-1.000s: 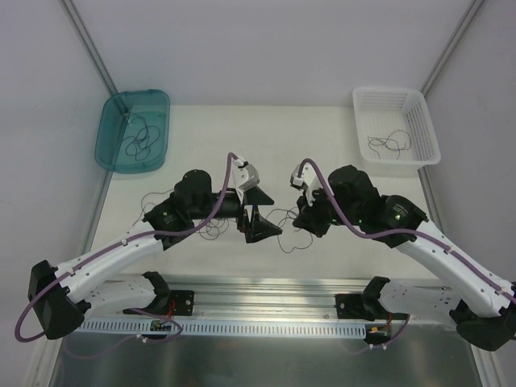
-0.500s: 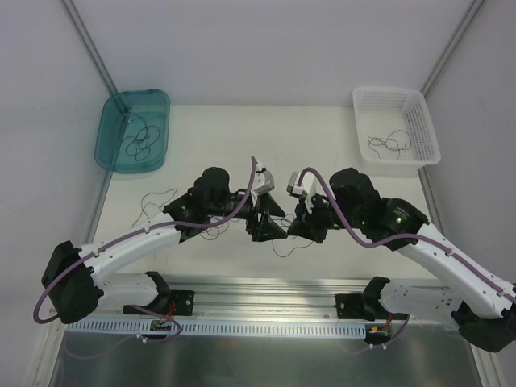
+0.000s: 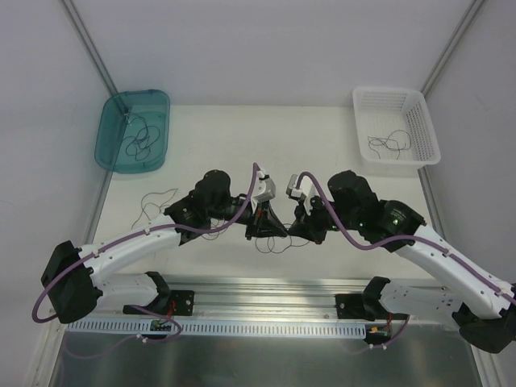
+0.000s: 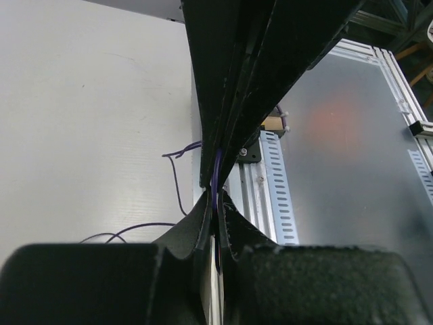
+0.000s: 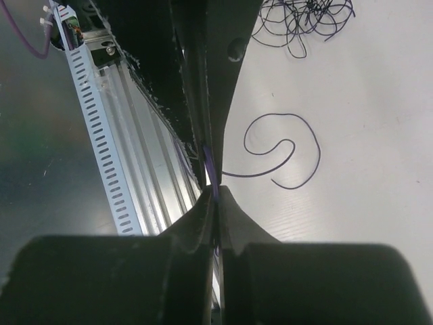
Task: Untangle the cables
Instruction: Place the cable in the bin, then untie the cable.
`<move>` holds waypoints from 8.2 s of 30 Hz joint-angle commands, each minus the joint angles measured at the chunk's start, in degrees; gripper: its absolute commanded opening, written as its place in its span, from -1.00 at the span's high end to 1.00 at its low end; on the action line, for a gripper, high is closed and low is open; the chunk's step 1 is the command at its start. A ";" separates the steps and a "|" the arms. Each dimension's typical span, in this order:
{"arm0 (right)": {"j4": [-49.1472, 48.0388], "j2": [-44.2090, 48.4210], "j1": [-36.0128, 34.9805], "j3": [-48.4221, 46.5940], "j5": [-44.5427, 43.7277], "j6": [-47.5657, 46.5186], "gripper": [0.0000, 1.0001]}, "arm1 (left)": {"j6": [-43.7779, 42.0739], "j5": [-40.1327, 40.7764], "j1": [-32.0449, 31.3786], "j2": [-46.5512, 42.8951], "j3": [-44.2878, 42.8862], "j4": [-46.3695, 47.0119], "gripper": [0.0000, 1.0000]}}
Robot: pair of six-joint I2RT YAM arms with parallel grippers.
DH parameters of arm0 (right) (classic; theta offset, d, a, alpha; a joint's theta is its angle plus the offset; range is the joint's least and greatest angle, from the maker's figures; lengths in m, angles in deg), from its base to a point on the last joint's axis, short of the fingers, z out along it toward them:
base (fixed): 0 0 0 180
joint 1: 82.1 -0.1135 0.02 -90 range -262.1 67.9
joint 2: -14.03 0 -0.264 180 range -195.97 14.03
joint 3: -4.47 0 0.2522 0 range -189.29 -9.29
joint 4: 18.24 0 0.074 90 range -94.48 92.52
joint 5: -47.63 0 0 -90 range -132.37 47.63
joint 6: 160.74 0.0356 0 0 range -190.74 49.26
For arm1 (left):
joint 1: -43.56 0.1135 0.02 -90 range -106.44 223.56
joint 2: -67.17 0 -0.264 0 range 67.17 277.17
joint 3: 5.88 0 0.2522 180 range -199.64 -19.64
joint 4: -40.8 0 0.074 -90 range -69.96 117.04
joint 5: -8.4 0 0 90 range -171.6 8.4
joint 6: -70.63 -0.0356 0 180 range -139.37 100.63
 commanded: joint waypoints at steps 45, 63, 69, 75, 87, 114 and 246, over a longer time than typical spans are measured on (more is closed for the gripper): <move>-4.57 17.67 -0.55 17.56 -26.45 15.77 -0.94 | 5.87 35.53 49.17 7.26 -45.89 -18.81 1.00; -6.42 11.70 -0.55 20.11 -21.96 16.20 -0.94 | 2.09 40.55 66.59 36.96 -57.88 -16.70 1.00; -7.65 9.58 -0.55 20.11 -21.26 16.91 -0.94 | 2.96 41.95 67.20 39.35 -54.81 -16.79 -0.30; -8.52 10.02 -0.55 20.37 -21.26 17.70 -0.94 | 8.94 44.24 67.64 31.64 -44.27 -17.05 -0.98; -15.03 3.34 -1.34 21.95 -18.44 27.18 -0.98 | 14.30 40.65 49.74 2.36 -7.10 -23.54 -0.98; -19.87 -2.99 -8.99 23.36 -25.04 36.86 -0.93 | 31.62 55.67 21.59 14.91 7.16 -24.70 -0.23; -32.34 -10.53 2.88 27.22 -15.47 33.43 -0.08 | 16.68 31.84 -1.61 22.03 -1.54 -18.37 0.03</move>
